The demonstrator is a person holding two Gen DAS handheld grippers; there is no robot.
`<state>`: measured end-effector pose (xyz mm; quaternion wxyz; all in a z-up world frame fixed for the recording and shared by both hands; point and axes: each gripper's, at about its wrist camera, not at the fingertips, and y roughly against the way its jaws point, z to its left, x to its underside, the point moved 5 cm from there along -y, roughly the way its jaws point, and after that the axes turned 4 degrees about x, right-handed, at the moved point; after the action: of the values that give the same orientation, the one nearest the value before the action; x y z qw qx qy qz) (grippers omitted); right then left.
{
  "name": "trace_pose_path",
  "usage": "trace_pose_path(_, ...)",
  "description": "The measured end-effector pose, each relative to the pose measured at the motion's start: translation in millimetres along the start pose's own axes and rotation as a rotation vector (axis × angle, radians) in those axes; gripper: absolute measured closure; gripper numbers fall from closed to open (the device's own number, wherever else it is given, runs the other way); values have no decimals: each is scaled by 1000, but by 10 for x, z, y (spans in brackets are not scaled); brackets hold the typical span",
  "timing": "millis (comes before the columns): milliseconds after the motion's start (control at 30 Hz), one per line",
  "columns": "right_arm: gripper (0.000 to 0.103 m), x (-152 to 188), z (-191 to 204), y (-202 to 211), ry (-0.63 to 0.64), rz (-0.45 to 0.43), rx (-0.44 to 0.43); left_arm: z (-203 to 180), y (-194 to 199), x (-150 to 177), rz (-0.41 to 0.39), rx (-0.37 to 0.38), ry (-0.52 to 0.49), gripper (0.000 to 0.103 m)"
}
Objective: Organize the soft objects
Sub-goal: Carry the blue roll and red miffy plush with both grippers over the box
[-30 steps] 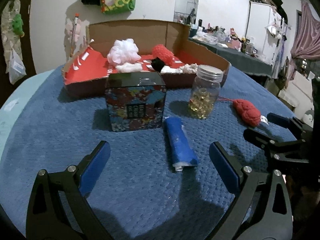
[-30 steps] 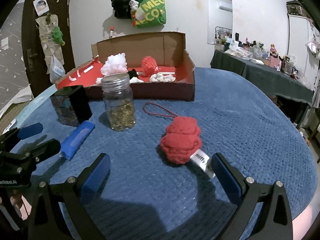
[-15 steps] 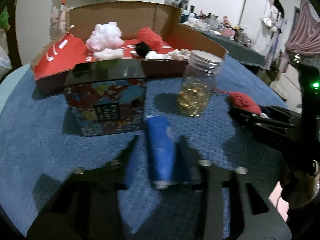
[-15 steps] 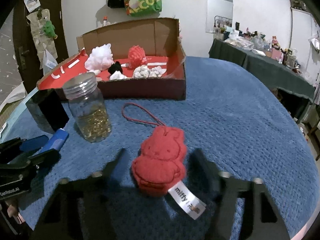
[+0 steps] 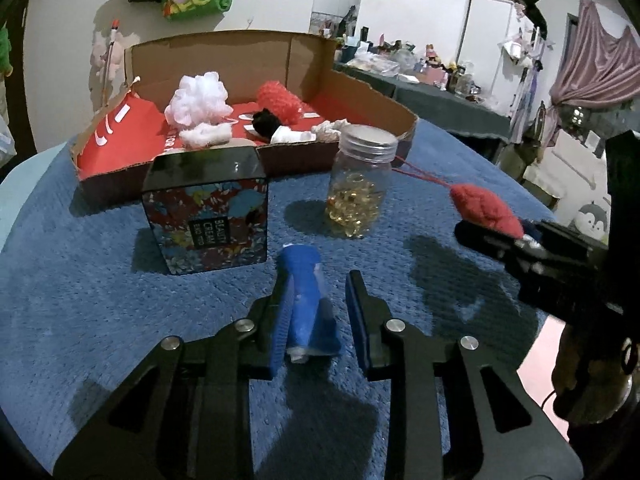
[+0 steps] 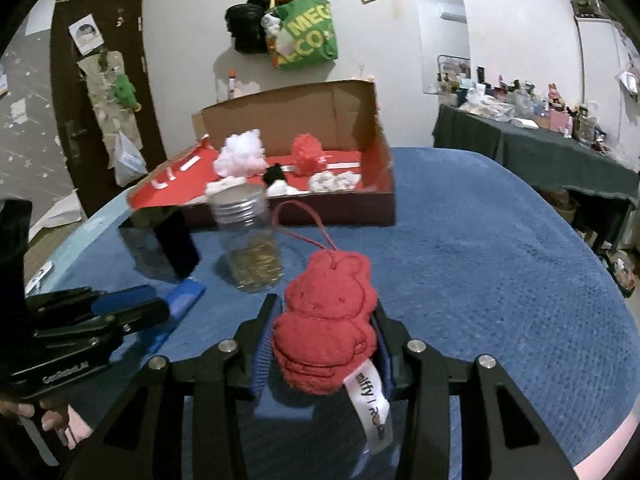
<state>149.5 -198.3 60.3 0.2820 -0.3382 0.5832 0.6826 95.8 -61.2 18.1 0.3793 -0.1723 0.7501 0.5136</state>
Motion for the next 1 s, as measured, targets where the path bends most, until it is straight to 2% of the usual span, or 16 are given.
trace_pose_path(233,58,116,300,80,35,12,-58,-2,16,62,9,1,1,77)
trace_pose_path(333,58,147,340,97,48,11,-55,30,-26,60,9,-19,2,77)
trace_pose_path(500,58,238,294,-26,42,61,-40,49,-210,64,63,-24,-12,75)
trace_pose_path(567,56,289,266,-76,45,79,-30,48,-261,73,79,-29,-23,71)
trace_pose_path(600,56,311,257,-106,50,86,-22,46,-267,73,79,-32,-27,64)
trace_pose_path(633,55,323,248,-121,52,86,-17,40,-274,74,82,-31,-31,52)
trace_pose_path(700,52,336,248,-138,61,82,-13,29,-283,75,84,-18,-34,50)
trace_pose_path(767,44,337,248,-151,67,70,-5,-3,-296,72,82,5,-35,51)
trace_pose_path(800,44,340,254,-157,71,59,-3,-12,-305,65,79,-5,-42,59)
trace_pose_path(833,44,347,259,-164,76,50,3,-25,-319,72,78,-10,-50,72)
trace_pose_path(900,46,358,268,-159,82,26,7,-32,-310,77,65,-19,-58,79)
trace_pose_path(933,55,372,273,-162,85,11,4,-23,-295,84,55,-21,-53,80)
trace_pose_path(1000,57,387,279,-154,88,-8,3,0,-261,102,37,-20,-36,80)
